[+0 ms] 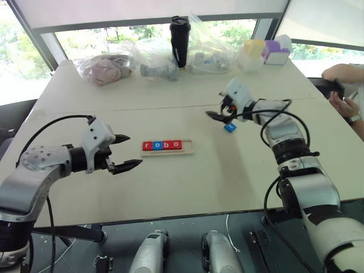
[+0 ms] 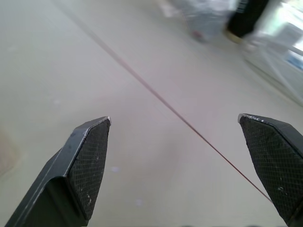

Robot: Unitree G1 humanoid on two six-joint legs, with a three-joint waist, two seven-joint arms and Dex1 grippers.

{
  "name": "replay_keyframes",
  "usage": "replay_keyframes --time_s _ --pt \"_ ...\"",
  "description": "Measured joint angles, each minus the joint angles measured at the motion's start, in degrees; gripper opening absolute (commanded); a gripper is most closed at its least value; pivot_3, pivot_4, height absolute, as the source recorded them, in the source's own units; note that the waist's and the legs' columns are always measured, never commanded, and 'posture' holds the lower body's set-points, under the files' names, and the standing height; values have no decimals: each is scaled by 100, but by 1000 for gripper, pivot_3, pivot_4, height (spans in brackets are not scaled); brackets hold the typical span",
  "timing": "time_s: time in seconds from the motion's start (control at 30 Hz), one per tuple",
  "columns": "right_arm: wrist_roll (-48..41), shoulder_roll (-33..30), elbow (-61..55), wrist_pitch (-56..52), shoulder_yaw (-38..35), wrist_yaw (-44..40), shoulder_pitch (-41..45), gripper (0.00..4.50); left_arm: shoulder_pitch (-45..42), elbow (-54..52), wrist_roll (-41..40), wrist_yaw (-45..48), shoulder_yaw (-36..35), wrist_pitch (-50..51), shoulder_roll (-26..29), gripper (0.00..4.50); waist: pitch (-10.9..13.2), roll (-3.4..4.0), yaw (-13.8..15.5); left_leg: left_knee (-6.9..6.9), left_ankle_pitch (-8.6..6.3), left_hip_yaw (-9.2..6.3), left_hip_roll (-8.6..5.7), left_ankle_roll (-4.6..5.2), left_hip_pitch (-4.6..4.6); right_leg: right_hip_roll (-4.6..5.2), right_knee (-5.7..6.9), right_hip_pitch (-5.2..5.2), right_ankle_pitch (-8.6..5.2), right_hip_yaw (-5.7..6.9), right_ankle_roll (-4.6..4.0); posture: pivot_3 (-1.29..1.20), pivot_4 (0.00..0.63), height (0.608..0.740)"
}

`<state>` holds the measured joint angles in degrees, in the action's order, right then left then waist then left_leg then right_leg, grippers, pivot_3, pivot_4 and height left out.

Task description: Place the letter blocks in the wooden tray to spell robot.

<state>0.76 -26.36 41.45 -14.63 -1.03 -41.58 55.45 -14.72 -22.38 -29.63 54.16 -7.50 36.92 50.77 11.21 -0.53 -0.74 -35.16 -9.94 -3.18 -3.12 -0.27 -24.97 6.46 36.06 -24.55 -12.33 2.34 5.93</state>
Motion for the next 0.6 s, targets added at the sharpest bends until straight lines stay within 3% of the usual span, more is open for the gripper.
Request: replay_keyframes --time_s 0.2,0.6 --pt "-197 -51 -313 -1126 -267 496 -782 4441 -420 -97 -78 154 307 43 38 4500 2 3 -42 -1 1 14 0 3 1 1 2 -1 -8 -5 -14 0 150 740" --pt "-199 54 45 -773 -36 358 -794 4441 -472 74 89 194 722 -9 -89 4500 1 2 -31 -5 2 20 2 4 5 -1 2 3 1 -8 3 0 150 740"
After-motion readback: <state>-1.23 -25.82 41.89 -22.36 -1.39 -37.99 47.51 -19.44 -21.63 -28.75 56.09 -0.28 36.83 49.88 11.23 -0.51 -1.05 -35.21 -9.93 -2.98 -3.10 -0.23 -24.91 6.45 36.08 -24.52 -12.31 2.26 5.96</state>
